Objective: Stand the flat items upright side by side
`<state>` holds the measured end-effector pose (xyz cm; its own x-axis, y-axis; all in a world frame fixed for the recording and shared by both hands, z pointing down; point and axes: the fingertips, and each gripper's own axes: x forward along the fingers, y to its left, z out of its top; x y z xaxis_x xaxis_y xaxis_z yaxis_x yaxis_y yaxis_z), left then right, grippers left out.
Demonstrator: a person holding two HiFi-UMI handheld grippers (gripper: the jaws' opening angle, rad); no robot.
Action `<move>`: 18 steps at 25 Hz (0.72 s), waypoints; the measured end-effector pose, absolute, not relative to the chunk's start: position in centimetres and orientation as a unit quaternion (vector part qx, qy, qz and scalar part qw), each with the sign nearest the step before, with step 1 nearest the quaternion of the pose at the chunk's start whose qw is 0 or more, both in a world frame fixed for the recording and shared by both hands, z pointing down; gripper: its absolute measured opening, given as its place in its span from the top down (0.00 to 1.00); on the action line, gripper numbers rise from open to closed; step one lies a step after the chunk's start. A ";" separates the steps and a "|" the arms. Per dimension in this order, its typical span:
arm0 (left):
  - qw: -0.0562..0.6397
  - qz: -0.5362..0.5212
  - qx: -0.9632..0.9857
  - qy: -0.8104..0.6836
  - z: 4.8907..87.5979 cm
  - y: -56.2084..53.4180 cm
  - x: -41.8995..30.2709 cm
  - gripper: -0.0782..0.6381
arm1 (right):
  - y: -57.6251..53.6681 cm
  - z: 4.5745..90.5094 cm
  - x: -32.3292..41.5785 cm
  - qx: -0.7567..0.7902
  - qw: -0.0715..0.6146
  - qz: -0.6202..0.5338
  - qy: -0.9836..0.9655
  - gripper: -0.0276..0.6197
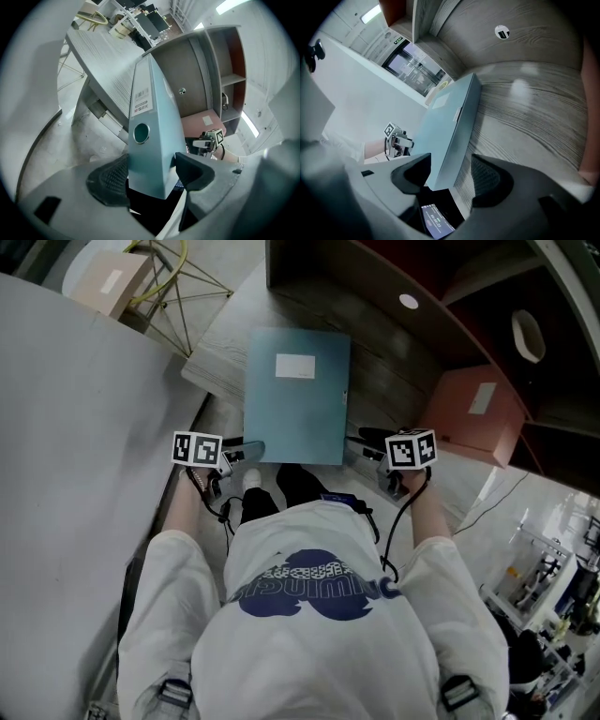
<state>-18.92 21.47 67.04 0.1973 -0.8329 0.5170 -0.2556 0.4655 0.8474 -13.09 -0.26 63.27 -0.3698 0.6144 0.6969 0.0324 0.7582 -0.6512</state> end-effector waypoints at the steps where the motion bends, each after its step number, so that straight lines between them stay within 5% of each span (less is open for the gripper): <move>1: 0.622 -0.230 0.462 -0.589 67.1 21.9 -18.8 0.44 | 0.1 63.5 -12.9 -0.208 0.521 0.283 -0.778 0.55; 13: 0.636 -0.203 0.471 -0.576 67.2 23.3 -18.8 0.44 | 4.1 65.9 -13.4 -0.225 0.508 0.356 -0.751 0.55; 18: 0.637 -0.194 0.476 -0.574 67.2 23.3 -18.8 0.45 | 4.4 65.5 -13.5 -0.245 0.499 0.372 -0.743 0.64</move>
<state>-18.85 23.26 67.20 0.2661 -0.7936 0.5472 -0.2994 0.4715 0.8295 -13.47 4.41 65.50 -0.3825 0.7352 0.5596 -0.0076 0.6032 -0.7976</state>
